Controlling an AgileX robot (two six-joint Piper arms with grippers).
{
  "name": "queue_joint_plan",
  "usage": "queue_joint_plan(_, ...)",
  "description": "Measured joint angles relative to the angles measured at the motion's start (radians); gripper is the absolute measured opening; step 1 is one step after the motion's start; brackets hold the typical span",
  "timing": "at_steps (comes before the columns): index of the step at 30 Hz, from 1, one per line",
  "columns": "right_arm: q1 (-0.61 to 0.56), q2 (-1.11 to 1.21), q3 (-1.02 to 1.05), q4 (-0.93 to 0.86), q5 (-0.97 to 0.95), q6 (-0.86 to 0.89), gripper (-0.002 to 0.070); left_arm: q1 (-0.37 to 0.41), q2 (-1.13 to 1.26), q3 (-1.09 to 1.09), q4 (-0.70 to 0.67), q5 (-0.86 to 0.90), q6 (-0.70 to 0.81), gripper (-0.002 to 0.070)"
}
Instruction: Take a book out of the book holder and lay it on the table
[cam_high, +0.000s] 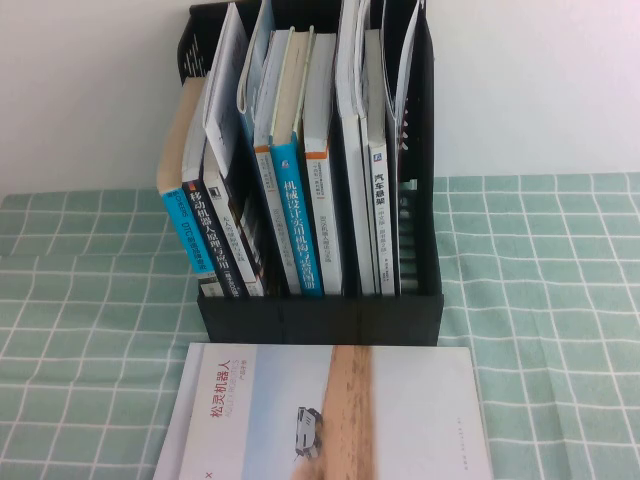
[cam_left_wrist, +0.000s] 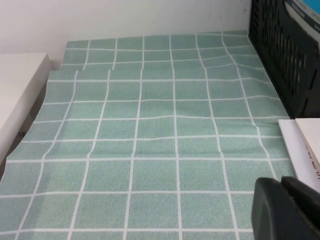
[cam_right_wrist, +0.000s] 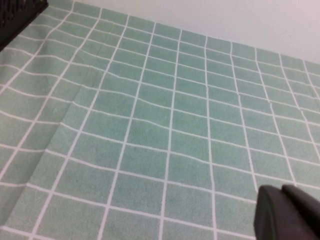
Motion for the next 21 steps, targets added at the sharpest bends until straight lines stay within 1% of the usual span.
queue_joint_plan(11, 0.000, 0.000, 0.000, -0.005, -0.027, 0.000, -0.0002, 0.000, 0.000, 0.000, 0.000, -0.020, 0.000, -0.0003)
queue_joint_plan(21, 0.000, 0.000, 0.000, -0.015, -0.314, -0.004, -0.0002, 0.000, 0.000, 0.002, 0.004, -0.175, 0.000, -0.0003)
